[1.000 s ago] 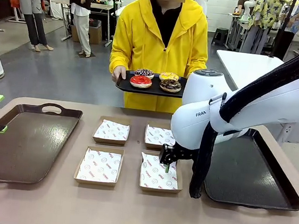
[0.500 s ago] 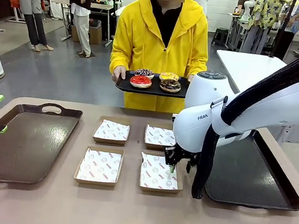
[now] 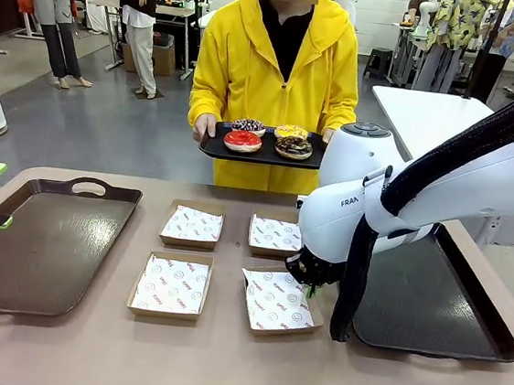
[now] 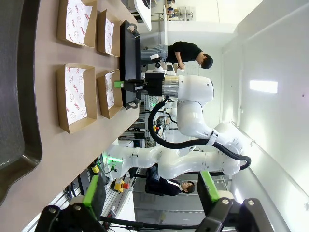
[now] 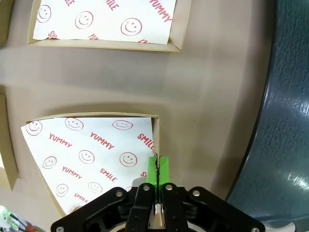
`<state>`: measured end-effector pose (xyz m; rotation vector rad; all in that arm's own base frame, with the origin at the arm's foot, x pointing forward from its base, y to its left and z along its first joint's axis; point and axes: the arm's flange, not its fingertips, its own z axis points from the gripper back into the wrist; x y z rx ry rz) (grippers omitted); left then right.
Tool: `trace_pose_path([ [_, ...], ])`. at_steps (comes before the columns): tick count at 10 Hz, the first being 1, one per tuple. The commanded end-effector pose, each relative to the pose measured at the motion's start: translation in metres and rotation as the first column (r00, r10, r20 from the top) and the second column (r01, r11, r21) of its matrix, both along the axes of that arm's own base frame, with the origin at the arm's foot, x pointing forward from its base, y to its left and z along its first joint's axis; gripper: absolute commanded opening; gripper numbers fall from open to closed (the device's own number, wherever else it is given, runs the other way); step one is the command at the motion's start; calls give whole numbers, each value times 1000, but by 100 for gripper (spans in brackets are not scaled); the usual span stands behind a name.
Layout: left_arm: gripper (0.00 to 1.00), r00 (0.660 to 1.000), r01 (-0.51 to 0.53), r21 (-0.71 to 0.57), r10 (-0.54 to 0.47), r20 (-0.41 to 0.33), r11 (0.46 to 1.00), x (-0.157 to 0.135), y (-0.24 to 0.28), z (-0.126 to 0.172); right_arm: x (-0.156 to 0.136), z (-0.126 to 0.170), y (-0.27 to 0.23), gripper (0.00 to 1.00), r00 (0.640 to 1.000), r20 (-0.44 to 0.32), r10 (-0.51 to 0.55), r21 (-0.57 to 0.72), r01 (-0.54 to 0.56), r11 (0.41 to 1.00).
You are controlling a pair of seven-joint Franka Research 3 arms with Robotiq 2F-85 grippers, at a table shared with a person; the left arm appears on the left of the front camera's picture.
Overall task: Individually package the donuts and arrange them on the tray.
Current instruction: Pick up one Paper togo box.
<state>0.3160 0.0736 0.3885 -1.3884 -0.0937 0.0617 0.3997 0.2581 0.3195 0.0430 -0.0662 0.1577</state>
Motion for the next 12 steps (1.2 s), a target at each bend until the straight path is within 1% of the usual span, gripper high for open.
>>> trace_pose_path([
  [1, 100, 1000, 3, -9, -3, 6, 1000, 0, 1, 2, -2, -5, -1, 0, 1000, 19, 8, 13, -8, 1000],
  [2, 100, 1000, 3, -9, -3, 6, 1000, 0, 1, 2, -2, -4, -1, 0, 1000, 17, 3, 17, -3, 1000],
  [3, 100, 1000, 3, -9, -3, 6, 1000, 0, 1, 2, -3, 4, 0, 0, 1000, -12, -1, 49, 2, 999],
  [4, 100, 1000, 3, -9, -3, 6, 1000, 0, 1, 2, -7, 26, 5, 0, 1000, -28, -3, 52, 4, 999],
  [5, 100, 1000, 3, -9, -3, 6, 1000, 0, 1, 2, -14, 64, 16, 0, 999, -49, 14, 7, -14, 1000],
  [6, 100, 1000, 3, -9, -3, 6, 1000, 0, 1, 2, -22, 98, 27, 0, 995, -73, 71, 36, -69, 997],
  [7, 100, 1000, 3, -9, -3, 6, 1000, 0, 1, 2, -29, 127, 37, 0, 997, -35, 76, -22, -76, 997],
  [8, 100, 1000, 3, -9, -3, 6, 1000, 0, 1, 2, -26, 152, 43, 0, 997, -43, 64, -30, -66, 997],
  [10, 100, 1000, 3, -9, -3, 6, 1000, 0, 1, 2, -7, 178, 49, 0, 997, -76, 8, -68, -14, 998],
  [11, 100, 1000, 3, -9, -3, 6, 1000, 0, 1, 2, 11, 185, 49, 0, 995, -95, -37, -76, 29, 997],
  [12, 100, 1000, 3, -9, -3, 6, 1000, 0, 1, 2, 35, 192, 47, 0, 991, -112, -77, -64, 70, 995],
])
